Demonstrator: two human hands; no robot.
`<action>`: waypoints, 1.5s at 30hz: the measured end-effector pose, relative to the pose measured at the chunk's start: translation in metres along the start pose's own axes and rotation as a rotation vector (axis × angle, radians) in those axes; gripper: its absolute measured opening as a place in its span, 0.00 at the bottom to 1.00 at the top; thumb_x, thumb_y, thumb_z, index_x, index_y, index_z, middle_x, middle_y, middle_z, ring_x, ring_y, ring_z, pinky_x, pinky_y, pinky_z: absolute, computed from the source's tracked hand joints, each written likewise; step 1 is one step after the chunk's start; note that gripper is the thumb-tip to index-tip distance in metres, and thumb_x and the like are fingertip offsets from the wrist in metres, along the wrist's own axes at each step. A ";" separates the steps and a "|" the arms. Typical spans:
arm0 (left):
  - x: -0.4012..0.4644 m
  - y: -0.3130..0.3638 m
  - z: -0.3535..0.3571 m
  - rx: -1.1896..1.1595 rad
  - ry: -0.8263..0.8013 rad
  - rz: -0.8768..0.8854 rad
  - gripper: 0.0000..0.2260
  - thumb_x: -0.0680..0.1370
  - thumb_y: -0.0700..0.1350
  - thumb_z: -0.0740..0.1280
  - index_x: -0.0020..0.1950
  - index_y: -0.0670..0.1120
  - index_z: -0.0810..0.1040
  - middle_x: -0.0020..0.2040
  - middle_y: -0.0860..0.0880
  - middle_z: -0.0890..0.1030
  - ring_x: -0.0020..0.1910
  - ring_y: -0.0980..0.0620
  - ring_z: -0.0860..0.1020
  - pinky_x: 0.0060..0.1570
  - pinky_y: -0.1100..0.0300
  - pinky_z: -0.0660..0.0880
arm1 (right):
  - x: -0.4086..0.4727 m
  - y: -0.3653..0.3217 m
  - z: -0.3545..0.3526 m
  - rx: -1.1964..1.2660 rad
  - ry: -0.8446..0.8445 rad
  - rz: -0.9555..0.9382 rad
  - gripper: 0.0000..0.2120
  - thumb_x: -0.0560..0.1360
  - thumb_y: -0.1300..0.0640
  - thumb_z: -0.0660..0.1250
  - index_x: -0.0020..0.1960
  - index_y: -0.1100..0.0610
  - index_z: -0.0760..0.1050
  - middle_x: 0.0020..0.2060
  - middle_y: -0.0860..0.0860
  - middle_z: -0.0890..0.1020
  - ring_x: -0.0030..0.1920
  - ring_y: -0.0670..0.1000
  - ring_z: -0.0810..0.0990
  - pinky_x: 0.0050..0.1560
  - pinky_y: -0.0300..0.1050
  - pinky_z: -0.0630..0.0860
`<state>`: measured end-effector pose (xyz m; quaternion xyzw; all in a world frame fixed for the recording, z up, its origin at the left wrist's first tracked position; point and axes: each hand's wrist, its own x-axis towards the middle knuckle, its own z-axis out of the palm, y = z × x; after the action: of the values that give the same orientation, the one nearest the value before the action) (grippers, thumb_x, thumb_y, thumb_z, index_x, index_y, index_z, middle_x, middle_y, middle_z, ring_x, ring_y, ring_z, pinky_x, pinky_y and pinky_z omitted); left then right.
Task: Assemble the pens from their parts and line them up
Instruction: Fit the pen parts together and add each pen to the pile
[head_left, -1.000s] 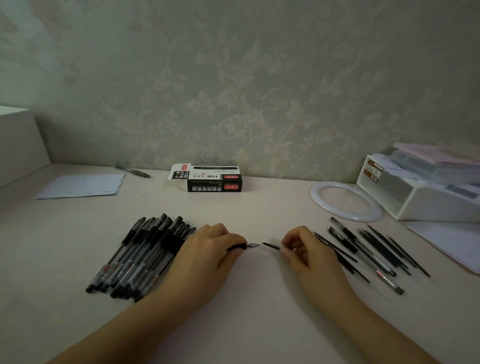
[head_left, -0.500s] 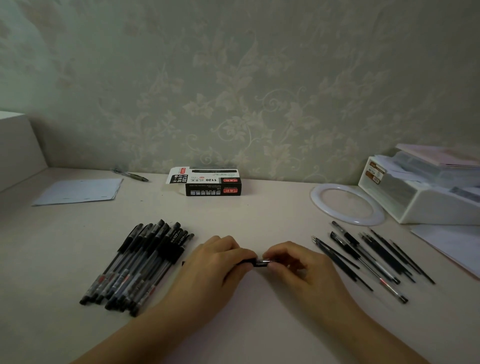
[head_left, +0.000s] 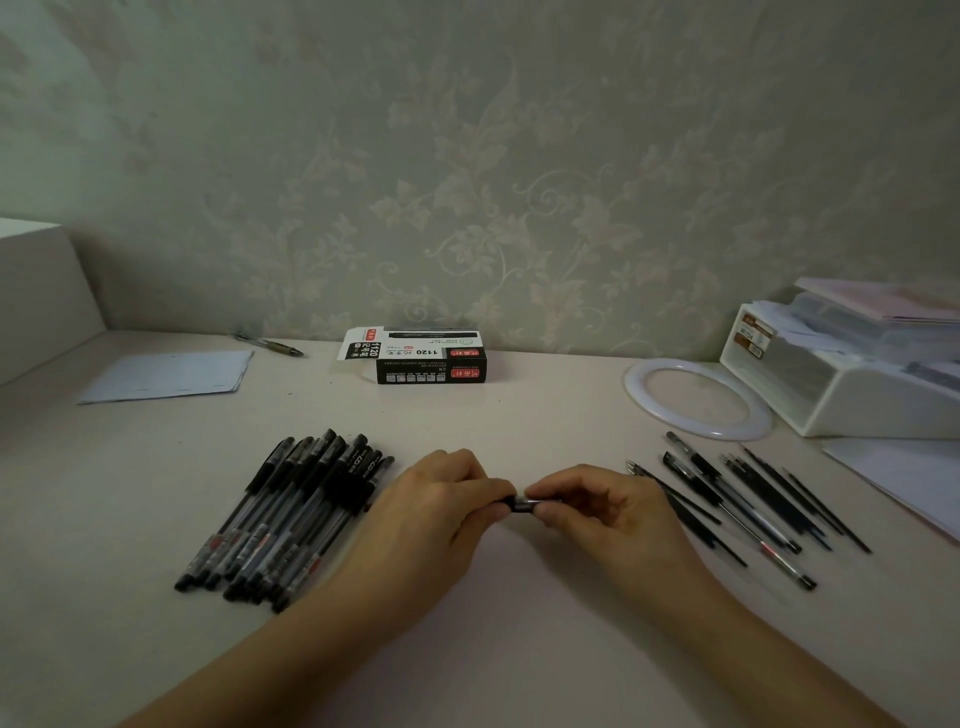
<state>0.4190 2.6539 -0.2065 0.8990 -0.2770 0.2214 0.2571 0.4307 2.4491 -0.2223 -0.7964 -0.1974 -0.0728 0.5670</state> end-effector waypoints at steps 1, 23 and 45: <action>0.001 0.001 0.000 0.000 -0.002 -0.006 0.07 0.79 0.48 0.65 0.53 0.53 0.82 0.42 0.53 0.76 0.40 0.54 0.73 0.36 0.52 0.72 | 0.000 0.000 0.001 -0.007 0.001 0.003 0.11 0.73 0.62 0.73 0.47 0.45 0.84 0.42 0.46 0.86 0.44 0.46 0.84 0.49 0.36 0.78; -0.008 -0.030 -0.032 0.406 0.074 -0.592 0.11 0.80 0.47 0.59 0.58 0.50 0.78 0.47 0.52 0.72 0.44 0.53 0.71 0.38 0.59 0.71 | -0.001 0.002 0.002 -0.110 0.175 0.048 0.06 0.76 0.59 0.70 0.50 0.49 0.80 0.42 0.36 0.81 0.40 0.41 0.79 0.42 0.29 0.73; -0.015 0.015 -0.024 0.431 -0.265 -0.414 0.18 0.76 0.64 0.61 0.50 0.50 0.63 0.50 0.53 0.70 0.47 0.55 0.72 0.43 0.63 0.72 | 0.006 0.011 -0.081 -1.113 0.290 0.377 0.09 0.78 0.55 0.68 0.48 0.61 0.80 0.47 0.56 0.80 0.47 0.56 0.79 0.45 0.48 0.75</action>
<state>0.3924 2.6626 -0.1907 0.9909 -0.0661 0.0991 0.0624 0.4491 2.3718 -0.2014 -0.9766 0.0940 -0.1714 0.0896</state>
